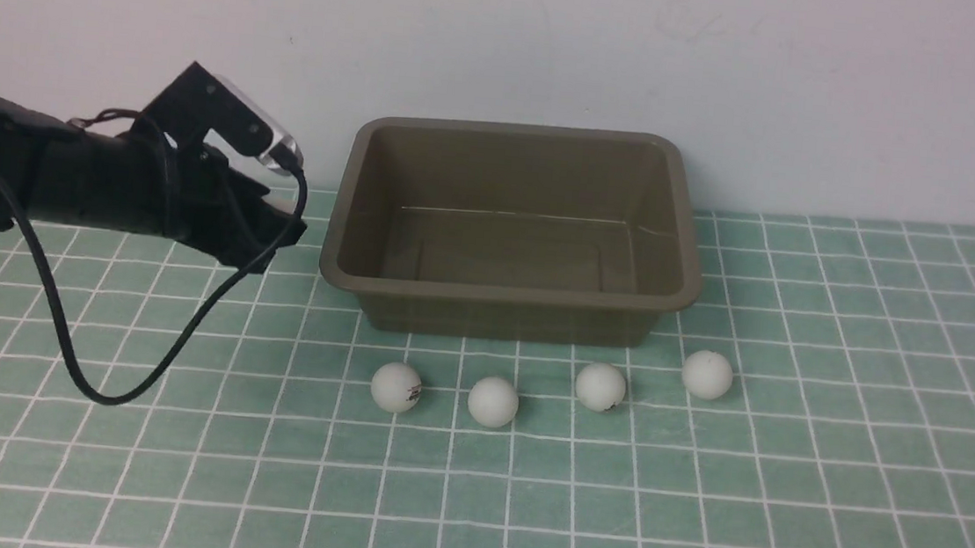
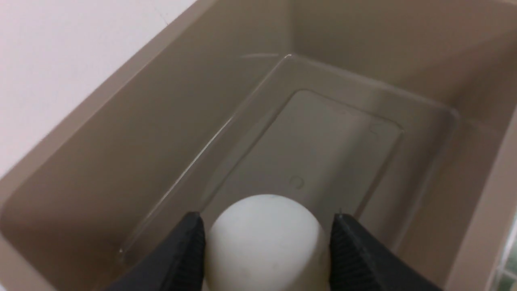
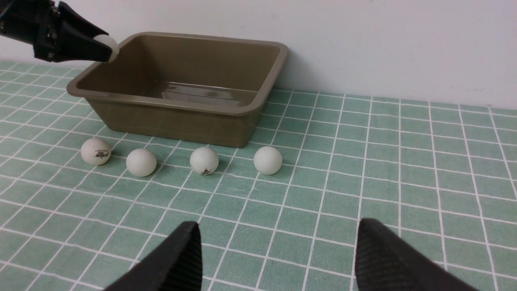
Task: Put the table tennis balls in the box on the green coffee tablecloth.
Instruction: 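Drop the ball into the bin, then reach for and grasp a ping pong ball on the table beside the basket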
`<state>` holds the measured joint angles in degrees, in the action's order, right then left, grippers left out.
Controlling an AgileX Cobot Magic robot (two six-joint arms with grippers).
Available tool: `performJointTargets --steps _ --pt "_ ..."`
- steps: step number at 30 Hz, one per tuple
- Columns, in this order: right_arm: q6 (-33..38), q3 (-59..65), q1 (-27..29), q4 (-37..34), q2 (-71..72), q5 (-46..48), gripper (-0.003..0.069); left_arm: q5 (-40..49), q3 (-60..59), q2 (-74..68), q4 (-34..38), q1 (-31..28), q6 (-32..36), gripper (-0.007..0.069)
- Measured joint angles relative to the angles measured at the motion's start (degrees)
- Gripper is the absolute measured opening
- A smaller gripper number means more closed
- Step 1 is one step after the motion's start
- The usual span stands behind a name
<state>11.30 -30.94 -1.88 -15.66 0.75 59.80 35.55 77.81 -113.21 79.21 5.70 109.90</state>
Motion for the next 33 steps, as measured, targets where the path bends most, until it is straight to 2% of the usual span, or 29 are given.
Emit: performJointTargets --steps 4,7,9,12,20,21,24,27,29,33 --pt "0.0 0.0 0.0 0.0 0.0 0.0 0.0462 0.0 0.9 -0.1 -1.5 0.0 -2.2 0.0388" --pt "0.0 0.0 0.0 0.0 0.0 0.0 0.0462 -0.1 1.0 1.4 -3.0 0.1 -8.7 0.046" --pt "0.0 0.0 0.0 0.0 0.0 0.0 0.0462 -0.1 1.0 3.6 -5.8 0.1 -12.9 0.0472" --pt "0.0 0.0 0.0 0.1 0.0 0.0 0.0462 0.1 1.0 8.9 -15.7 0.1 -22.7 0.0464" --pt "0.2 0.0 0.0 1.8 0.0 0.0 0.0462 4.3 1.0 23.2 -47.5 0.1 -54.1 0.0306" --pt "0.2 0.0 0.0 2.2 0.0 0.0 0.0462 7.0 1.0 25.4 -51.0 0.1 -62.0 0.0265" --pt "0.2 0.0 0.0 2.8 0.0 -0.1 0.0462 14.2 1.0 27.9 -57.1 0.1 -72.2 0.0206" --pt "0.2 0.0 0.0 3.2 0.0 -0.4 0.0462 20.6 -0.4 27.7 -59.3 0.1 -75.7 0.0187" --pt "0.3 0.0 0.0 3.7 0.0 -1.2 0.0462 21.8 -2.3 26.8 -59.0 0.1 -76.0 0.0187" --pt "0.3 0.0 0.0 3.8 0.0 -2.4 0.0462 19.3 -8.5 23.8 -53.4 0.1 -72.0 0.0199"
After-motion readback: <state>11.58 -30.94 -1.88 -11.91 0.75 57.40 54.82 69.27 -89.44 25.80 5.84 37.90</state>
